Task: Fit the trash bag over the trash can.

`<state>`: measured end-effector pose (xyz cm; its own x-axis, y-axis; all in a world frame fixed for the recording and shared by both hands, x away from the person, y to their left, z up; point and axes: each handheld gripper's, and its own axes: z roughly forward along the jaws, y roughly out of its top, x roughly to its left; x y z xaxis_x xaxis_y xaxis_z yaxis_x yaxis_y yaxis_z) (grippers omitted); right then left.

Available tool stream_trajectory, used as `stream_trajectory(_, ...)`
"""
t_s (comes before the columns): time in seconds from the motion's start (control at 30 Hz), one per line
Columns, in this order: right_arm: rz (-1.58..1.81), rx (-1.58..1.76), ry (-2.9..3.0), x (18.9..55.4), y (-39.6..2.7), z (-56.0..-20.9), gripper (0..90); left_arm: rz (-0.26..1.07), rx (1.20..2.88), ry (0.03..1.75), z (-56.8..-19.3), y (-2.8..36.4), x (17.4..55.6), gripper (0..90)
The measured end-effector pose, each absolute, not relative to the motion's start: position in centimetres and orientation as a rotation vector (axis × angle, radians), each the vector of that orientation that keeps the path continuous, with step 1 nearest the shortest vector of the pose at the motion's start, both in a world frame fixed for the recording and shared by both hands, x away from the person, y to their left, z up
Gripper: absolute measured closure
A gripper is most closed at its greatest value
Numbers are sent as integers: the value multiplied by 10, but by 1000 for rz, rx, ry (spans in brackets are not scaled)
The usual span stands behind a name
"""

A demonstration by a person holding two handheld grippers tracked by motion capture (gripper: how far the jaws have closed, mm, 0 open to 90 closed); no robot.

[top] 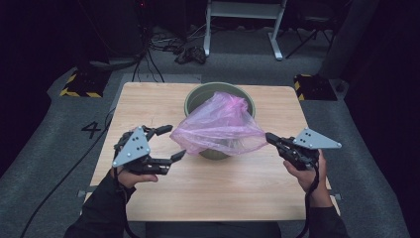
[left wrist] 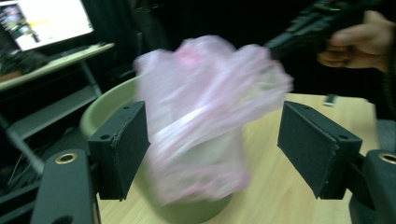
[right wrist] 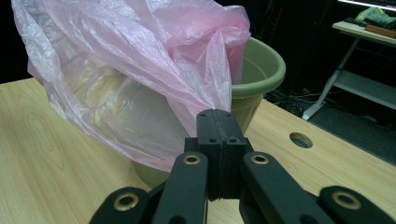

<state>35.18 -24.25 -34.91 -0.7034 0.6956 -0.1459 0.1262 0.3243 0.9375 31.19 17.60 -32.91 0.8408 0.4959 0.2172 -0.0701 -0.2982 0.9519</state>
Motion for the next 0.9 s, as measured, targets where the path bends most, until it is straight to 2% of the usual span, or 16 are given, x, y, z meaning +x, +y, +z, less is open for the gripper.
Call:
stream_trajectory(0.3, 1378, 715, 2072, 353, -240, -350, 900, 529, 1877, 253, -345, 122, 319, 253)
stream_trajectory(0.5, 1384, 713, 2083, 351, -243, -350, 897, 532, 1899, 279, -349, 107, 332, 258)
stream_trajectory(0.6, 1386, 701, 2107, 348, -245, -350, 859, 517, 1904, 306, -352, 107, 338, 332)
stream_trajectory(0.63, 1385, 689, 2120, 348, -245, -349, 834, 522, 1906, 314, -353, 107, 339, 362)
stream_trajectory(0.67, 1377, 679, 2128, 346, -244, -349, 801, 533, 1910, 317, -353, 107, 340, 431)
stream_trajectory(0.77, 1413, 662, 2128, 344, -243, -345, 584, 529, 1916, 313, -355, 107, 341, 549)
stream_trajectory(0.87, 1415, 623, 2120, 341, -240, -338, 406, 526, 1920, 305, -354, 107, 342, 575)
stream_trajectory(0.9, 1421, 595, 2111, 340, -238, -334, 379, 524, 1926, 300, -354, 107, 343, 582)
